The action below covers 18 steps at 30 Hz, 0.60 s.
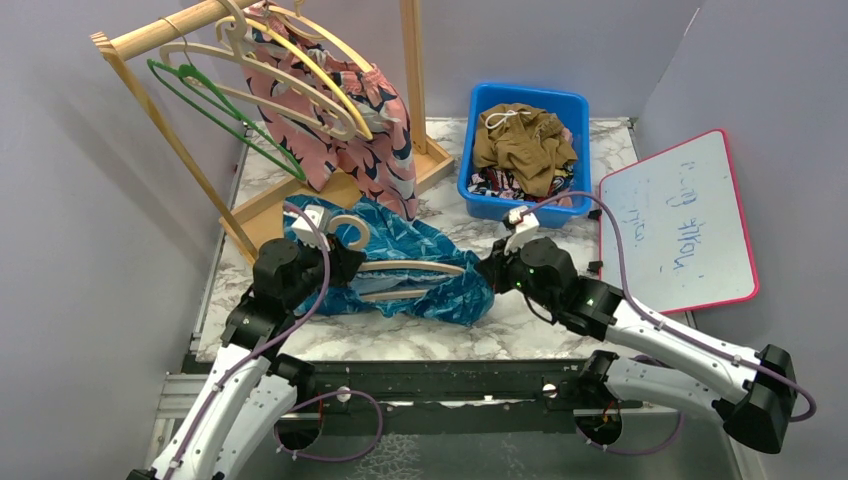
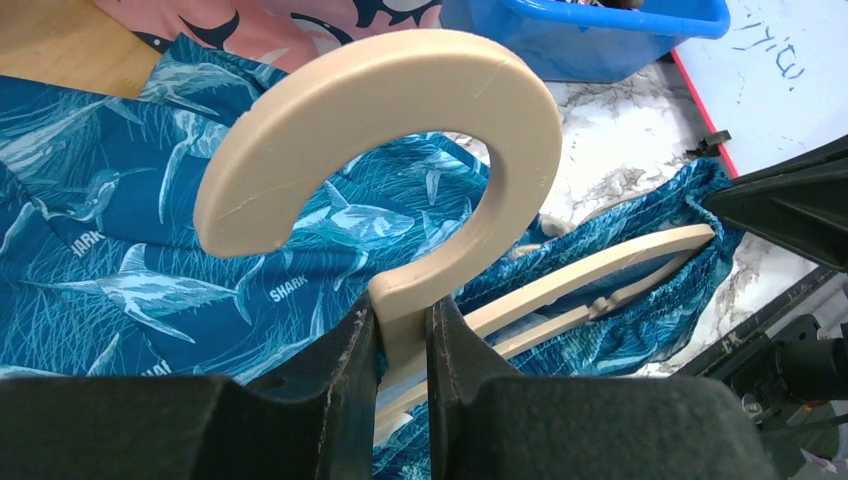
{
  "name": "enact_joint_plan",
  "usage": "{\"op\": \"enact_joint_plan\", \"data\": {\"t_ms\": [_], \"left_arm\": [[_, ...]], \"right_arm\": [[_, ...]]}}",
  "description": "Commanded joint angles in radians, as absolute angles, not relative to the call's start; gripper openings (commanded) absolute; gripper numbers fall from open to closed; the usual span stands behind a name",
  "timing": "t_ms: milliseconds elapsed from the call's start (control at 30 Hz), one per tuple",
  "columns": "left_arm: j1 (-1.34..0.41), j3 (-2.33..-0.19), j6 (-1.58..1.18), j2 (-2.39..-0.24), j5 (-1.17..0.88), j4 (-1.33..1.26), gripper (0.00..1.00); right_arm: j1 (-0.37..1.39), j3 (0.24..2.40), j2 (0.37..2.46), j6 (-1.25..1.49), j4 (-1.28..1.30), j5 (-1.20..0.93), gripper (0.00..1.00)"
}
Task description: Remove the shorts from the hanger
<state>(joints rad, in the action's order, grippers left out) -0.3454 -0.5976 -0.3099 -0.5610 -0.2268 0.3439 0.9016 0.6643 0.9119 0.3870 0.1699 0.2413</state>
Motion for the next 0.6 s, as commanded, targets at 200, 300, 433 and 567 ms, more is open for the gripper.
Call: {"op": "enact_joint_plan", "data": {"t_ms": [200,300,433,567], "left_arm": [[-0.341,-0.602,-0.302,-0.528,-0.141,0.362,0.00],[-0.342,-0.603,-0.302,-0.531,-0.141,0.362,0.00],[-0.341,-0.601,-0.302,-0.533,-0.143,0.361,0.00],[-0.341,-0.601,-0.302,-0.544,-0.148,0.361,0.00]], "right_arm": [[0.893,0.647,1.076,0.378,0.159,0.254,0.02],[0.894,0.651,1.129,0.388,0.129,0.209,0.04],[0.893,0.660,1.189,0.405,0.107,0.187,0.07],[0.894,0.717,1.199,0.459,0.235,0.316,0.08]]}}
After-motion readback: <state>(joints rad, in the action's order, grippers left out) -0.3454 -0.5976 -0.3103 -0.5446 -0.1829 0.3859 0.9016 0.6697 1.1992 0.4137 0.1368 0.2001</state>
